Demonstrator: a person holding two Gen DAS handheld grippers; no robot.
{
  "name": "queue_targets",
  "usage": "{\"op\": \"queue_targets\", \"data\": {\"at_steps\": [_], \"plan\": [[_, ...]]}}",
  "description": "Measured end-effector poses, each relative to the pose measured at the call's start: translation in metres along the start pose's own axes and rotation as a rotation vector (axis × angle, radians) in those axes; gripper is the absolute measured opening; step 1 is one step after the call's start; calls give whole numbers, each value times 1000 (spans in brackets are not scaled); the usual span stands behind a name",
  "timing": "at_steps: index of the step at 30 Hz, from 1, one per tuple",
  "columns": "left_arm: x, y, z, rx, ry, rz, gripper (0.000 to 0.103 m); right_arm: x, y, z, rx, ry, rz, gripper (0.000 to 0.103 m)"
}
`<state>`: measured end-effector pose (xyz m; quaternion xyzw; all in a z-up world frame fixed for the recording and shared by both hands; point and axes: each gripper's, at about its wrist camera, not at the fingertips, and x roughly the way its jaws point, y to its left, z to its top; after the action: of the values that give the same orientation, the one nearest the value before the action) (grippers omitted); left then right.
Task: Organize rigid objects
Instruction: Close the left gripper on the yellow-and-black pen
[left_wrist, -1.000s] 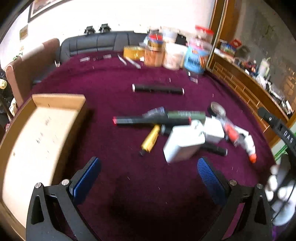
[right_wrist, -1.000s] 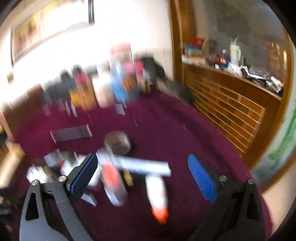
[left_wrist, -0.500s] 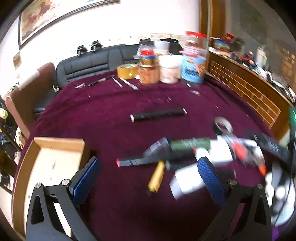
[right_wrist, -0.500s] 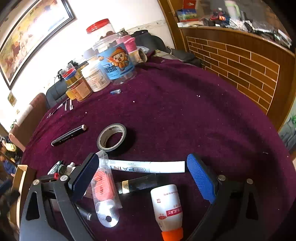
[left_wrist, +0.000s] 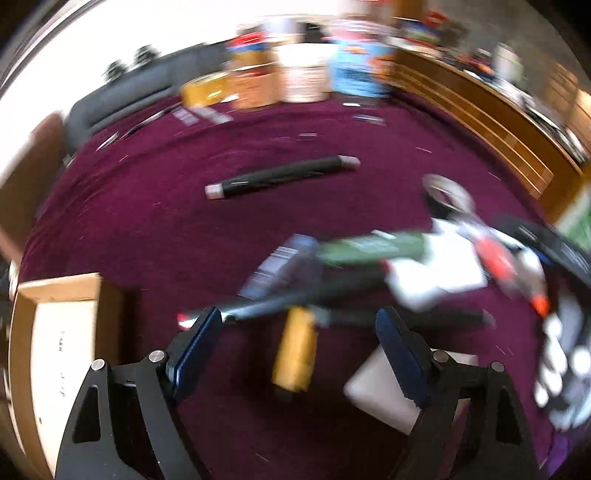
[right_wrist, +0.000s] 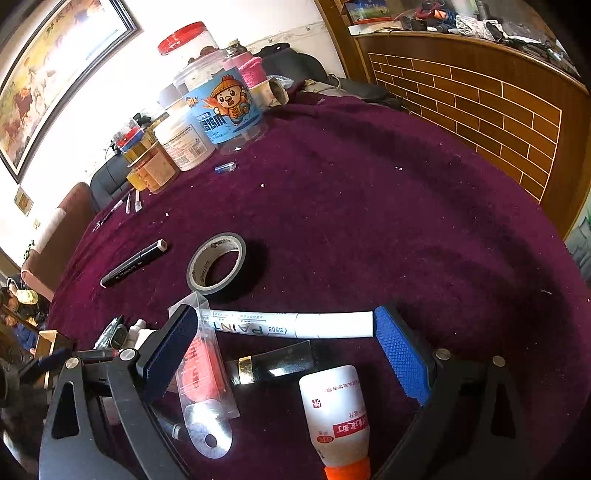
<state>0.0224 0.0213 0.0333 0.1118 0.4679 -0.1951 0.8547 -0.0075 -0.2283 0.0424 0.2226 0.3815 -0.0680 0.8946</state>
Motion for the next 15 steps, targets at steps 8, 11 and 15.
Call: {"op": "queue_targets", "data": {"at_steps": [8,11,15], "plan": [[-26,-3,-5,82,-64,69,82,1,-1,0,11,6,3,97],[-12,22,4,73,-45,119,82,1,-1,0,10,6,2,97],[14,37,11,122,7,123,82,2,-1,0,6,7,-2,97]]}}
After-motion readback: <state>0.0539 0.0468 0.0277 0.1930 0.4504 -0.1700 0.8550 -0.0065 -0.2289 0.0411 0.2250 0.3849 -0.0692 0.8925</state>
